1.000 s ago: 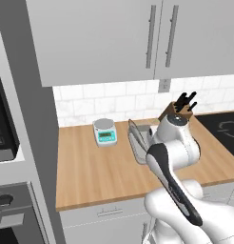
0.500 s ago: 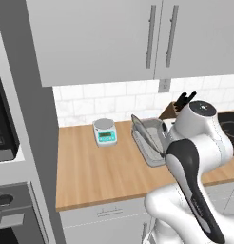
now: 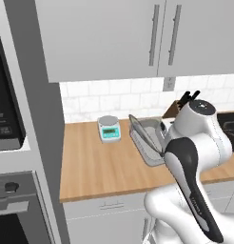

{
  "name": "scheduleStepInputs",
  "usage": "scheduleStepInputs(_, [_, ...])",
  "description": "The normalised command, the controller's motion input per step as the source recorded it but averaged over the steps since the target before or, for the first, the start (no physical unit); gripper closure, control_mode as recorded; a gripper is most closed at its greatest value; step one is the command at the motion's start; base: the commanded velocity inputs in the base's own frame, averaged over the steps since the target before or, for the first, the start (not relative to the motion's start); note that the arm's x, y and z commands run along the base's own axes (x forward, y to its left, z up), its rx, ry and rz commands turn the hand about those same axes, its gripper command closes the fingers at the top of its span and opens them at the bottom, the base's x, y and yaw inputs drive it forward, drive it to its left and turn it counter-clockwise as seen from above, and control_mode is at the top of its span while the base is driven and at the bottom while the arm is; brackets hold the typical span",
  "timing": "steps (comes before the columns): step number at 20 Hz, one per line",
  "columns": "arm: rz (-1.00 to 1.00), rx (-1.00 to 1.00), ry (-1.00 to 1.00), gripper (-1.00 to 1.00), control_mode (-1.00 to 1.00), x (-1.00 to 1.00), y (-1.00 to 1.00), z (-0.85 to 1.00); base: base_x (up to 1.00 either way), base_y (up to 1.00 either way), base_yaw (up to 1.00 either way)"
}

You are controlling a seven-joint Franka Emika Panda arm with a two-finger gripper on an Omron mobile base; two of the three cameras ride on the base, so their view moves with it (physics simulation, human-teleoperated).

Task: Take the meat container that has the fish and place it on the second highest rack of the freezer. Then take the vegetable container that has the onion and cucumber and place it on the highest rack of the freezer.

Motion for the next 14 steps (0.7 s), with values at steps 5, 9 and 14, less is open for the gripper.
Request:
scheduleStepInputs(5, [0.00, 0.00, 0.00, 1.00, 1.00, 0.00, 0.00, 0.00, -0.68, 0.27, 0.46])
scheduleStepInputs(9, [0.00, 0.00, 0.00, 1.00, 1.00, 0.00, 0.00, 0.00, -0.61, 0.56, 0.44])
scheduleStepInputs(14, [0.00, 0.00, 0.00, 1.00, 1.00, 0.00, 0.00, 0.00, -0.14, 0.76, 0.45])
